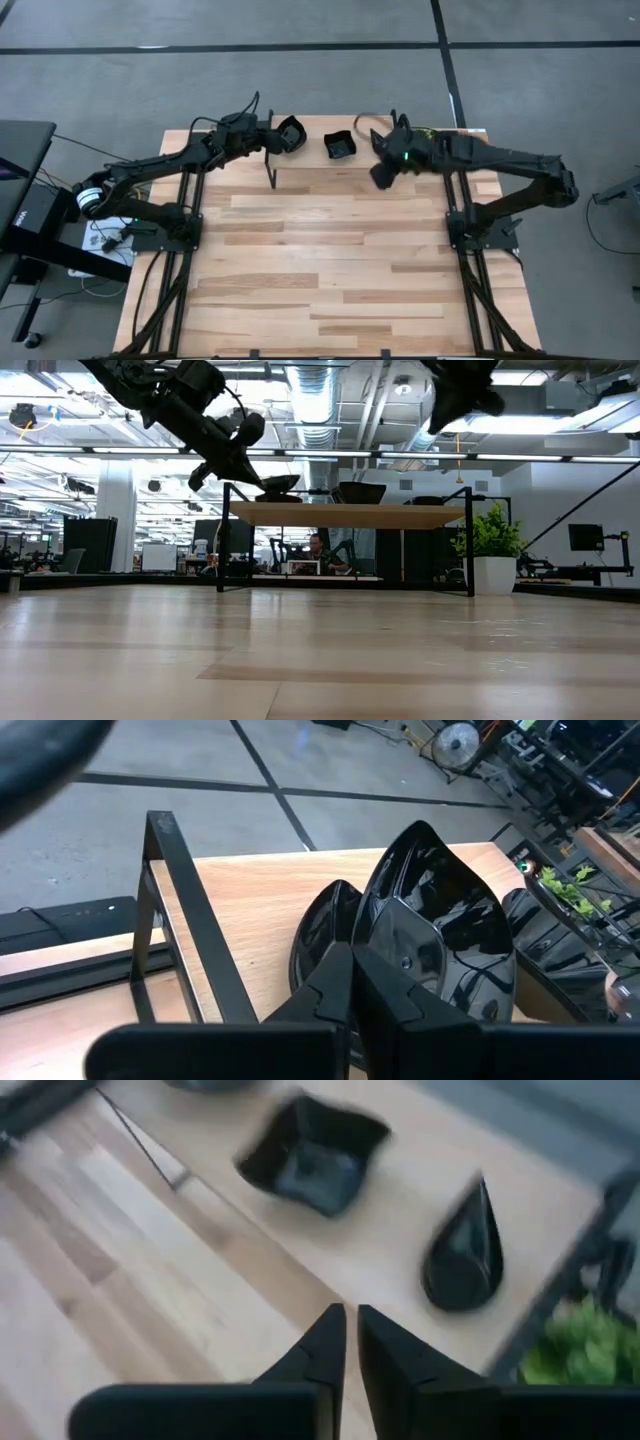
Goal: Pick & Place Mini shaped plates
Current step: Stack the black leaf shaped plate on top of the black leaf shaped plate on the shelf
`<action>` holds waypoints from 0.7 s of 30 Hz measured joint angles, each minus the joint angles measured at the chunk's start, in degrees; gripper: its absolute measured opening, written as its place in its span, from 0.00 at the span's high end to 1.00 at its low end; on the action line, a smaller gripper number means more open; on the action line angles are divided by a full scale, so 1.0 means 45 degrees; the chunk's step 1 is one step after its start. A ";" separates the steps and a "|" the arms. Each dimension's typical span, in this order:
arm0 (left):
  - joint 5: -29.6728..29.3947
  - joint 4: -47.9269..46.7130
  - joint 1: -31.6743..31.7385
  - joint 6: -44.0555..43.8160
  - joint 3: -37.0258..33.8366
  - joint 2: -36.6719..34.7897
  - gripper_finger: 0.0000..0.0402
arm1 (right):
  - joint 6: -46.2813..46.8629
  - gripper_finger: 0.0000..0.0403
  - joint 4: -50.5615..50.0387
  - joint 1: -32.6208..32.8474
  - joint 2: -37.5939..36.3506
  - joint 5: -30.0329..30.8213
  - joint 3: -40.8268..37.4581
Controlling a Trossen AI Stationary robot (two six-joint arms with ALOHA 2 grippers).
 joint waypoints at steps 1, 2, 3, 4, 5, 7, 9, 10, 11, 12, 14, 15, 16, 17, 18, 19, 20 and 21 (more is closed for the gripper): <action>-0.0002 -0.0005 0.0000 0.0002 0.0000 0.0000 0.99 | -0.0024 0.94 -0.0369 -0.0670 0.0000 -0.0806 0.0114; 0.0000 -0.0005 0.0000 0.0000 0.0000 0.0000 0.99 | -0.0163 0.95 -0.0556 -0.1320 0.0002 -0.1683 0.0124; 0.0000 0.0000 0.0000 0.0000 0.0000 0.0000 0.99 | -0.0373 0.96 -0.0717 -0.1961 0.0021 -0.2585 0.0094; 0.0000 0.0000 0.0000 0.0005 0.0000 0.0000 0.99 | -0.0568 0.96 -0.0799 -0.2556 0.0045 -0.3326 -0.0009; -0.0001 -0.0005 0.0000 0.0001 0.0000 0.0000 0.99 | -0.0739 0.96 -0.0854 -0.3066 0.0136 -0.3996 -0.0131; 0.0003 -0.0005 0.0000 0.0002 0.0000 0.0000 0.99 | -0.1085 0.97 -0.0884 -0.3768 0.0305 -0.4822 -0.0349; 0.0010 -0.0010 0.0000 0.0000 0.0000 0.0000 0.99 | -0.1371 0.97 -0.0977 -0.4024 0.0456 -0.4963 -0.0379; 0.0017 -0.0007 0.0000 0.0000 0.0000 0.0000 0.99 | -0.1415 0.97 -0.0850 -0.4018 0.0479 -0.4968 -0.0368; 0.0043 -0.0006 -0.0004 0.0000 0.0000 0.0000 0.99 | -0.1485 0.97 -0.0777 -0.4003 0.0529 -0.4969 -0.0351; 0.0039 -0.0010 -0.0001 0.0000 0.0000 0.0000 0.99 | -0.1581 0.97 -0.0672 -0.3992 0.0591 -0.4967 -0.0350; 0.0039 -0.0005 -0.0005 0.0002 0.0000 0.0000 0.99 | -0.1663 0.97 -0.0486 -0.3981 0.0669 -0.5010 -0.0360; 0.0039 -0.0010 -0.0005 0.0000 0.0000 0.0000 0.99 | -0.1691 0.97 -0.0465 -0.3987 0.0664 -0.5001 -0.0360; 0.0039 -0.0010 -0.0005 0.0000 0.0000 0.0000 0.99 | -0.1740 0.97 -0.0420 -0.3996 0.0641 -0.4953 -0.0360; 0.0039 -0.0010 -0.0005 0.0000 0.0000 0.0000 0.99 | -0.1758 0.97 -0.0349 -0.4006 0.0636 -0.4879 -0.0355; 0.0039 -0.0010 -0.0005 0.0000 0.0000 0.0000 0.99 | -0.1762 0.97 -0.0313 -0.4006 0.0643 -0.4704 -0.0355; 0.0034 -0.0010 -0.0005 0.0004 0.0000 0.0000 0.99 | -0.1762 0.96 -0.0324 -0.4004 0.0646 -0.4536 -0.0355; 0.0034 -0.0010 -0.0005 0.0000 0.0000 0.0000 0.99 | -0.1762 0.96 -0.0332 -0.4000 0.0646 -0.4413 -0.0355; 0.0039 -0.0010 -0.0005 0.0005 0.0000 0.0000 0.99 | -0.1762 0.96 -0.0332 -0.3991 0.0646 -0.4395 -0.0355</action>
